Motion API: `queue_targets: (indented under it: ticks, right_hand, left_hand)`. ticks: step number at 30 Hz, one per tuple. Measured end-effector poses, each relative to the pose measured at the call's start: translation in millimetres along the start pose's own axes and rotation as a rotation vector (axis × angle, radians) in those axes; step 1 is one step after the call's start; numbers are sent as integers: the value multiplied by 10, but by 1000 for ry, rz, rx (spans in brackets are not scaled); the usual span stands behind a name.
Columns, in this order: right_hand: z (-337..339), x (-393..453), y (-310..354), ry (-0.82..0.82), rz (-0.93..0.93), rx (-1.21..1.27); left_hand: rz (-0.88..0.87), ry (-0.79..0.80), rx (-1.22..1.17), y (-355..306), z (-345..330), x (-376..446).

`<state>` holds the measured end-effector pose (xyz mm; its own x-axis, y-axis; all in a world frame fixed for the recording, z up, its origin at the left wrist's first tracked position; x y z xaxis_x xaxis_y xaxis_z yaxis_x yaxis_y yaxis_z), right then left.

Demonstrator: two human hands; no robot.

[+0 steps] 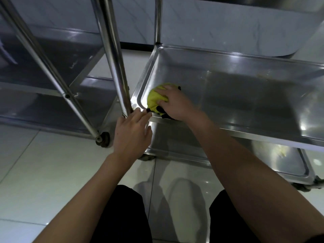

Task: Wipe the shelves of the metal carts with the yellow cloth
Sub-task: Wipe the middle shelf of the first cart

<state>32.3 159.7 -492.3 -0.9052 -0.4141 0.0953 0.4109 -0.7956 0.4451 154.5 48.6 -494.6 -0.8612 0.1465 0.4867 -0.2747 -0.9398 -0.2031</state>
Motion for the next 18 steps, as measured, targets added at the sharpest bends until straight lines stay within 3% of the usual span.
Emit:
queue_targets:
  ticks: [4, 9, 18]
  right_hand:
    - [-161, 215, 274, 57, 81, -10]
    - [-149, 202, 317, 9, 101, -11]
    - [125, -270, -211, -150, -60, 19]
  left_hand:
    - [10, 18, 7, 31, -36, -31]
    - [29, 44, 53, 32, -50, -71]
    - [107, 65, 92, 15, 24, -34]
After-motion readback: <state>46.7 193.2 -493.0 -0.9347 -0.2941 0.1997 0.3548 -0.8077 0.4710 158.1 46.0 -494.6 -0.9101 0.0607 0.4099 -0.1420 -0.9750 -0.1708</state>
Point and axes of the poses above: each hand's wrist, its own x-axis towards the middle knuckle, its own z-axis out of the back of the hand, y = z × x, the point moved 9 cm from there along x, towards the middle knuckle, and after that the axes turned 4 degrees about -x, right-handed, at the moved point
